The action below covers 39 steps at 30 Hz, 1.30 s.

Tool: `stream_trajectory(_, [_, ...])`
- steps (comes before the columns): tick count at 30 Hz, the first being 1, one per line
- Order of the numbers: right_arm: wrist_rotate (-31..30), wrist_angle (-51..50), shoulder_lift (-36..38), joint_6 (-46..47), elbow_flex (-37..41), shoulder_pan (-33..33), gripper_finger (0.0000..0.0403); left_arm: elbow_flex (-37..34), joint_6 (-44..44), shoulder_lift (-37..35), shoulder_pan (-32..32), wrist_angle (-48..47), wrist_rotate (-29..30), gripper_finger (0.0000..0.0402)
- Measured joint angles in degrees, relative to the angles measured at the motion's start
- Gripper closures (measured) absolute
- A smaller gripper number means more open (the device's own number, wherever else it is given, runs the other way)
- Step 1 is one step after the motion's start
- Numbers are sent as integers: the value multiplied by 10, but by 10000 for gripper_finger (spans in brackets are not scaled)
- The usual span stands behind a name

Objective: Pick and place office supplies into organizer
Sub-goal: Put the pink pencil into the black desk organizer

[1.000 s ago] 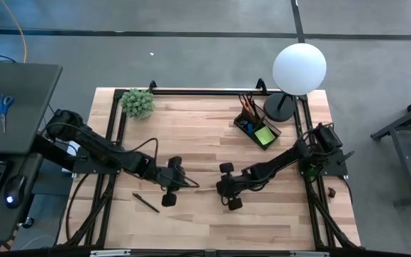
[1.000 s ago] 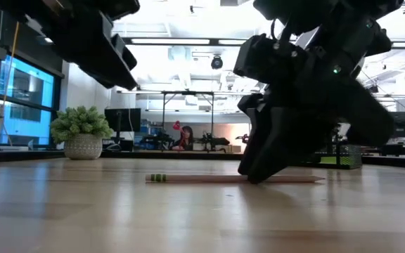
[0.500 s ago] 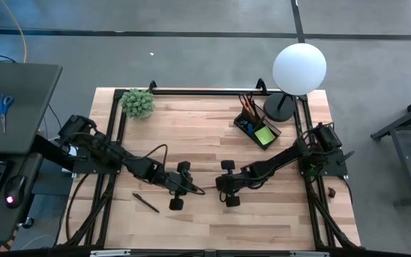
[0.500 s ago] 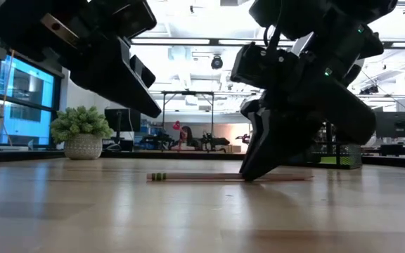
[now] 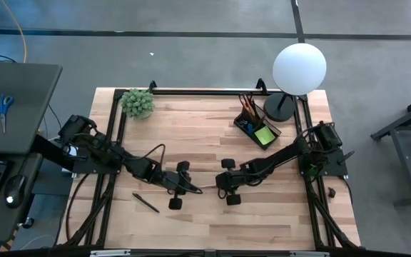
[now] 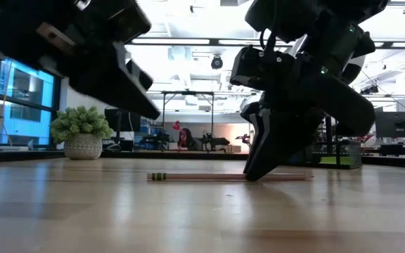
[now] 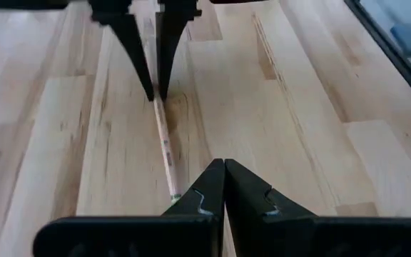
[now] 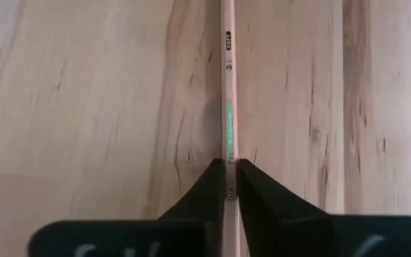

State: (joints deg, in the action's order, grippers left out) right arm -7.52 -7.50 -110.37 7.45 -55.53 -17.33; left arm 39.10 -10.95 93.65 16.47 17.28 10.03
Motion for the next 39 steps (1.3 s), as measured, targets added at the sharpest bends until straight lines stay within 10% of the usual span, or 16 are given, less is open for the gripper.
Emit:
stream_trajectory(12, [-36, 22, -16, 9, 2, -12, 360, -186, -28, -16, 0, 362, 2, 401])
stream_trajectory(24, [-67, 38, 27, 15, 4, -4, 397, -192, 8, -16, 0, 383, 22, 401])
stream_trajectory(39, [-210, -52, 287, 30, 3, -44, 400, -192, 60, -22, -31, 431, 42, 401])
